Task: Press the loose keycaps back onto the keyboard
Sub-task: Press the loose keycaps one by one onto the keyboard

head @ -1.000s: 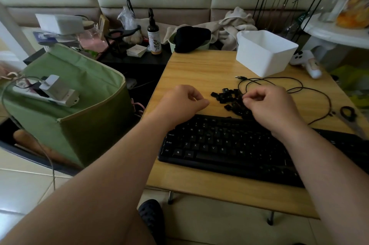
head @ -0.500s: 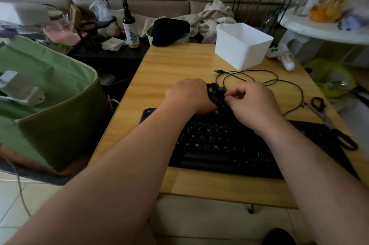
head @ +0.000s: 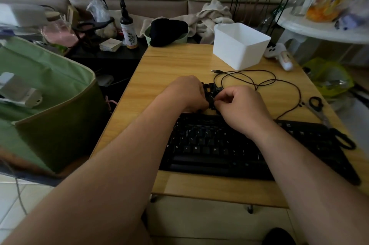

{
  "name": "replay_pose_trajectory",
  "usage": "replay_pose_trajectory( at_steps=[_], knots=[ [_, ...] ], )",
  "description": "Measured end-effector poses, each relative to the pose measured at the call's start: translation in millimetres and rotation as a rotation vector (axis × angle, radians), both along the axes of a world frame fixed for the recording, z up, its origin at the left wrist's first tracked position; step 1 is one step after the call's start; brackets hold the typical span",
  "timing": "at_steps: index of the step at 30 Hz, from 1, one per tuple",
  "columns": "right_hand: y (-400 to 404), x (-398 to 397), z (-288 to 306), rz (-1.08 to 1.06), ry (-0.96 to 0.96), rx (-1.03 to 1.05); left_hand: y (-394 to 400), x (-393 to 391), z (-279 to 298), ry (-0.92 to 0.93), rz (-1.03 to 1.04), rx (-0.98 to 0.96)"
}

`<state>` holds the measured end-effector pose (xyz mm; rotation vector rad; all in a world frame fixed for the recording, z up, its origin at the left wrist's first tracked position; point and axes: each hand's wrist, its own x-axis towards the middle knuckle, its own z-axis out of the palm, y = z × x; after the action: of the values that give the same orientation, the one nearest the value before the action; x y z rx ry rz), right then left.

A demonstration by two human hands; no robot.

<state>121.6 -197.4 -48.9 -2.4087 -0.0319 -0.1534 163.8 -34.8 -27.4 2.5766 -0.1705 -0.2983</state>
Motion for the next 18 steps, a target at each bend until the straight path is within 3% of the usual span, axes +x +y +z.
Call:
replay_pose_trajectory(
  at_steps=[5,9,18],
  knots=[
    [3.9,-1.9,2.0,0.078,-0.046,0.074,21.9,1.0,-7.5,0.158,0.073,-0.475],
    [7.7,-6.8,4.5,0.21,-0.129,0.12,32.7,-9.5,-5.5,0.301,-0.024,-0.855],
    [7.4,-8.4,4.2,0.246,-0.235,0.171,44.7,-19.0,-1.9,0.39,-0.073,-1.081]
  ],
)
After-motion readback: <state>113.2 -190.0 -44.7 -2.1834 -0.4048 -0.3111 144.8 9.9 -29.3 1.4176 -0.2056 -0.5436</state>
